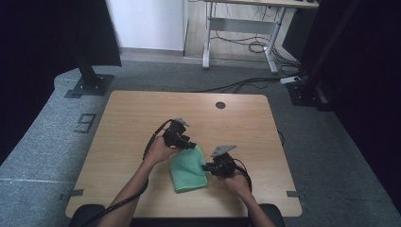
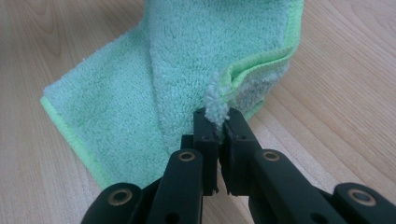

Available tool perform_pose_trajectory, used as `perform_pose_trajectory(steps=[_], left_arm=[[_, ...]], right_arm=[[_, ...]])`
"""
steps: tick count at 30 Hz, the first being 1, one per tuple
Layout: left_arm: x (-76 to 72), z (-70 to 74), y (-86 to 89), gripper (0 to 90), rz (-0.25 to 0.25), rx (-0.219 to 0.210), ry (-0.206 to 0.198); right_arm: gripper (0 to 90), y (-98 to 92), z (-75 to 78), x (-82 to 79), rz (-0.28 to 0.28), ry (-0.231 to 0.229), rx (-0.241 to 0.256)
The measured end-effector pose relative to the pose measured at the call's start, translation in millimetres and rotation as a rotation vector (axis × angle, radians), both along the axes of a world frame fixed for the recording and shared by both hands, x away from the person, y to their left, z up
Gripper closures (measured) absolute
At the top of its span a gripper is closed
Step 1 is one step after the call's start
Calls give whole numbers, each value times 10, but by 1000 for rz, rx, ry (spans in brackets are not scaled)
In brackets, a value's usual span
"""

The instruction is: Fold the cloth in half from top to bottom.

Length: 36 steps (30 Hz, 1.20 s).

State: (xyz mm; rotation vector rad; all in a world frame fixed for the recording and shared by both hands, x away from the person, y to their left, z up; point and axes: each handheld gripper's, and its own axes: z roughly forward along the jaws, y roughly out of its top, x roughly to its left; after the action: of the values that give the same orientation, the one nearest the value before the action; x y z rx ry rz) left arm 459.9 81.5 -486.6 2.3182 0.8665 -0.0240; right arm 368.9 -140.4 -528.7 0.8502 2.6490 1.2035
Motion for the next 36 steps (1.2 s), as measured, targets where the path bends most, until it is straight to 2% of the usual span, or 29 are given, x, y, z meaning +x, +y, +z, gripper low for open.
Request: perform_pose_trajectory(steps=[1,2,4,6,10,12,17,20,23,28,33,36], left_arm=[[8,-18,-13,587,-6,3,15],[2,-33,-34,718,-28,9,27],[-9,-26,-41,830,-39,16,26],[-38,9,-46,851,-52,22,5],[-150,157,-22,854,-68,13,-43],[-235,228,22,851,-73,-7,-68],[-440,271,181,844,-63,-56,-100],[-564,244,265,836,-59,-65,-117],[-685,206,346,827,-49,-87,-119],[-888,110,450,815,-43,-100,-118],[-1080,-44,499,806,-33,-77,-124],[-1165,-142,530,790,-24,-56,-126]], right_arm=[[847,-1,-1,0,0,2,0],[847,0,-2,0,-1,4,0],[846,0,-3,1,-1,2,1],[844,-4,-1,2,0,-1,2],[830,-21,21,-3,-7,-2,14],[822,-35,32,-2,-12,-6,21],[802,-53,52,-1,-20,-9,35],[789,-43,71,-13,-17,-10,36],[783,-41,86,-29,-11,-16,37],[769,-55,92,-60,-5,-9,39],[769,-47,85,-100,8,5,35],[803,-11,65,-151,30,20,21]])
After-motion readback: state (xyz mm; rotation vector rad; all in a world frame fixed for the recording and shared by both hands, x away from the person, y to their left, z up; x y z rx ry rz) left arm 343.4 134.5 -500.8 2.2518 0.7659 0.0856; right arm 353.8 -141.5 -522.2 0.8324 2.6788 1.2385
